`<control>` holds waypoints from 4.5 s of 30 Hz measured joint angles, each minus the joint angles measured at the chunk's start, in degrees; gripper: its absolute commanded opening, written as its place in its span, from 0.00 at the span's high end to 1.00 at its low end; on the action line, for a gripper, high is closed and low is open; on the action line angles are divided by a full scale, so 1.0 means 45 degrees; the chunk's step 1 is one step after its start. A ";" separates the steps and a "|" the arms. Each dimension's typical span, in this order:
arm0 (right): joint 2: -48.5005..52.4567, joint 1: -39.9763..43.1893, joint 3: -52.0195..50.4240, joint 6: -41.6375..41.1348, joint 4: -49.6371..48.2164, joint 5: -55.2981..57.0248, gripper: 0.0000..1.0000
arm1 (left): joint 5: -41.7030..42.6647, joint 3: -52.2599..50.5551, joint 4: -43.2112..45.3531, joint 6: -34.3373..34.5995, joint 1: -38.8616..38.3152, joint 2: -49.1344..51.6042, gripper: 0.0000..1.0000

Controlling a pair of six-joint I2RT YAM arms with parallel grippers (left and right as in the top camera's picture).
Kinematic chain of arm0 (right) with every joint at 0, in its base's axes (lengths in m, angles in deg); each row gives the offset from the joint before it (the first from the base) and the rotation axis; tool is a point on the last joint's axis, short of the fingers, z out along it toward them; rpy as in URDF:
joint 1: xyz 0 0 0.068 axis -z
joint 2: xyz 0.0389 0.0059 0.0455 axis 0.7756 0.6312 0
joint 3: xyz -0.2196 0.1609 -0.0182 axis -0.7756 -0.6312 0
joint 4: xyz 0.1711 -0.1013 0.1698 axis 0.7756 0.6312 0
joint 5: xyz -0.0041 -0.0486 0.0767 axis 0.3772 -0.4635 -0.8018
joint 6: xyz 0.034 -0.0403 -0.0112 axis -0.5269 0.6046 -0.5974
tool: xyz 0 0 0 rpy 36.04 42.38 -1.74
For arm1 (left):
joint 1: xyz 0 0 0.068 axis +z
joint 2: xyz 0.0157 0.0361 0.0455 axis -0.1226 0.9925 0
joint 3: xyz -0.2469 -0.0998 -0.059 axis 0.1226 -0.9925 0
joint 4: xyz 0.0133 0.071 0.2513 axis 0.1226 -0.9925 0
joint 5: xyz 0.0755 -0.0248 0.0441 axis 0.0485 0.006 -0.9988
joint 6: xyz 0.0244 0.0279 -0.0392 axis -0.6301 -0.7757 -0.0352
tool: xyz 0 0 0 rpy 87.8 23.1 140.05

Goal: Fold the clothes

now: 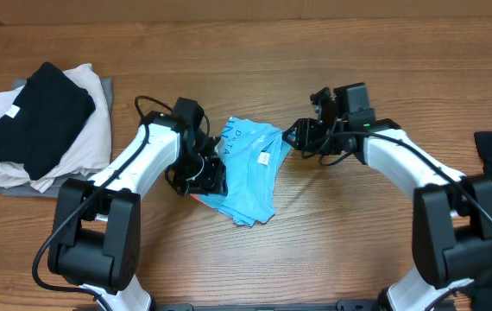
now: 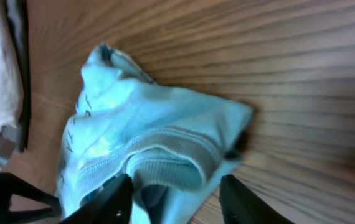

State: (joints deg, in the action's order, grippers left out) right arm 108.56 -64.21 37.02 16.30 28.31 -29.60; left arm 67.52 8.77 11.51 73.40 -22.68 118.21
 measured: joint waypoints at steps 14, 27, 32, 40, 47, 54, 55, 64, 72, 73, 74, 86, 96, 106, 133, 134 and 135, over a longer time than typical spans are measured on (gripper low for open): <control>0.0010 0.0432 0.0015 -0.0418 0.0452 -0.0204 0.96 | -0.0019 0.0495 -0.1360 -0.0117 0.1078 0.0000 0.96; -0.1127 0.0908 0.0029 0.0180 0.1987 -0.0301 0.63 | 0.0117 0.0646 -0.1501 -0.0495 0.1889 0.0000 0.60; -0.1127 0.0835 0.0029 0.0194 0.1977 -0.0792 0.63 | 0.0170 0.0646 -0.1122 -0.0495 0.1889 0.0000 0.51; -0.1127 -0.0942 0.0024 0.0136 0.1812 -0.0879 0.82 | -0.0029 0.0646 -0.0316 -0.0491 0.1831 0.0000 0.62; -0.0486 -0.2540 0.0024 -0.1273 0.1778 -0.0461 0.95 | -0.0879 0.0393 0.0947 -0.0495 0.1807 0.0000 0.69; -0.0039 -0.2647 -0.0010 -0.2181 0.3201 -0.0175 0.96 | -0.1093 0.0107 0.1020 -0.0500 0.1807 0.0000 0.75; -0.0039 -0.2633 -0.0019 -0.2268 0.3570 -0.0102 0.96 | -0.1127 0.0107 0.1020 -0.0495 0.1807 0.0000 0.75; -0.0039 -0.2283 -0.0029 -0.1627 0.2943 -0.1496 0.50 | -0.1224 0.0102 0.0996 -0.0617 0.1807 0.0000 0.55; -0.0039 -0.2618 -0.0136 -0.1530 0.2550 -0.1729 0.85 | -0.1219 0.0092 0.1331 -0.0651 0.1807 0.0000 0.66; -0.0039 -0.2749 -0.0209 -0.1690 0.2535 -0.1583 0.85 | -0.1219 0.0092 0.1389 -0.0656 0.1807 0.0000 0.70; -0.0039 -0.2885 -0.0296 -0.1826 0.2540 -0.1452 0.85 | -0.1219 0.0092 0.1428 -0.0675 0.1807 0.0000 0.71; -0.0039 -0.3211 -0.0554 -0.3177 0.3293 -0.0335 0.96 | -0.0651 -0.1010 0.2603 -0.1025 0.1807 0.0000 0.96; -0.0160 -0.2992 -0.0588 -0.3016 0.3609 -0.0476 0.78 | -0.0869 -0.1253 0.2380 -0.1112 0.2526 0.0000 0.96; -0.1341 -0.3181 -0.0607 -0.1098 0.1443 -0.2127 0.71 | 0.0126 -0.1268 0.2560 -0.1122 0.3162 0.0000 0.96; 0.0083 -0.3521 -0.0607 -0.2050 0.2550 -0.1569 0.72 | 0.0408 -0.1268 0.2579 -0.1122 0.3167 0.0000 0.96; 0.0083 -0.3492 -0.0607 -0.2050 0.2501 -0.1574 0.73 | 0.0413 -0.1273 0.2584 -0.1122 0.3167 0.0000 0.95; 0.0083 -0.3483 -0.0607 -0.2021 0.2472 -0.1603 0.73 | 0.0408 -0.1277 0.2589 -0.1122 0.3167 0.0000 0.95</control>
State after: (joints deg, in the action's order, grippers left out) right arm 108.93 -79.88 34.28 7.21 39.44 -36.82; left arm 69.36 3.02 23.16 68.35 -8.43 118.21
